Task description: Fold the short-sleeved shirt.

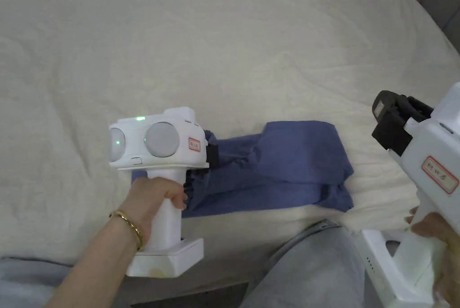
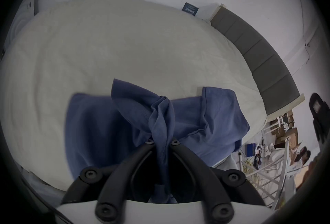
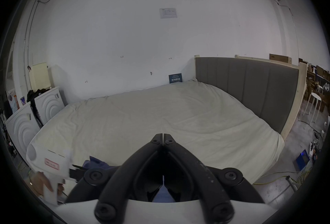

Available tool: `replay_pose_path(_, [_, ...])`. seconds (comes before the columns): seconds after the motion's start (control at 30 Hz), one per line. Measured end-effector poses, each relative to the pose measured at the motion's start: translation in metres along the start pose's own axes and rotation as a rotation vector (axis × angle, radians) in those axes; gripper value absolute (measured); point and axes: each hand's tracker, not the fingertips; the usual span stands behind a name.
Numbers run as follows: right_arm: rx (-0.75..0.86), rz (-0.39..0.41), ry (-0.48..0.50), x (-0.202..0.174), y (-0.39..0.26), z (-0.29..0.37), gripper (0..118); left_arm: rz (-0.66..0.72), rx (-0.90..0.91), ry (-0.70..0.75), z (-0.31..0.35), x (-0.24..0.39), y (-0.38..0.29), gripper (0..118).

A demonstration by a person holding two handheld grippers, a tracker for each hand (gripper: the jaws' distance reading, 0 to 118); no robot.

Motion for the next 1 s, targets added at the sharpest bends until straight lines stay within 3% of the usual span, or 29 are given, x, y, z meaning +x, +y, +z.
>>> replay_pose_path(0.1, [-0.013,-0.017,-0.024,0.010,-0.004,0.002,1,-0.008,-0.007,0.007,-0.023,0.015,-0.005,18])
replay_pose_path(0.13, [-0.018,-0.022,-0.028,0.013,-0.006,0.002,1,-0.025,-0.014,0.004,-0.020,0.026,-0.009,33])
replay_pose_path(0.17, [-0.021,-0.025,-0.031,0.015,-0.007,0.003,1,-0.024,-0.025,-0.046,-0.020,0.029,-0.009,60])
replay_pose_path(0.2, [-0.027,-0.028,-0.036,0.017,-0.008,0.002,1,-0.001,-0.030,-0.110,-0.017,0.030,-0.008,72])
replay_pose_path(0.23, [-0.032,-0.029,-0.038,0.018,-0.009,0.002,1,0.027,-0.024,-0.170,-0.011,0.031,-0.006,72])
replay_pose_path(0.3, [-0.037,-0.028,-0.034,0.018,-0.010,0.002,1,0.057,0.043,-0.243,0.007,0.029,0.004,58])
replay_pose_path(0.37, [-0.040,-0.026,-0.028,0.016,-0.010,0.001,1,0.017,0.139,-0.220,0.032,0.027,0.014,22])
replay_pose_path(0.47, [-0.033,-0.016,-0.007,0.010,-0.011,0.001,1,-0.088,0.282,-0.079,0.068,0.016,0.023,2])
replay_pose_path(0.6, [-0.036,-0.004,0.023,0.004,-0.012,0.000,1,-0.197,0.247,0.149,0.079,-0.005,0.010,0])
replay_pose_path(0.67, [-0.040,0.000,0.031,0.001,-0.013,-0.002,1,-0.210,0.174,0.185,0.064,-0.013,-0.009,0])
replay_pose_path(0.87, [-0.055,0.009,0.045,-0.001,-0.015,-0.004,1,-0.135,0.024,0.027,0.024,-0.001,-0.057,0])
replay_pose_path(1.0, [-0.060,0.017,0.039,0.003,-0.016,-0.001,1,-0.266,0.008,0.000,0.003,0.037,-0.069,0])
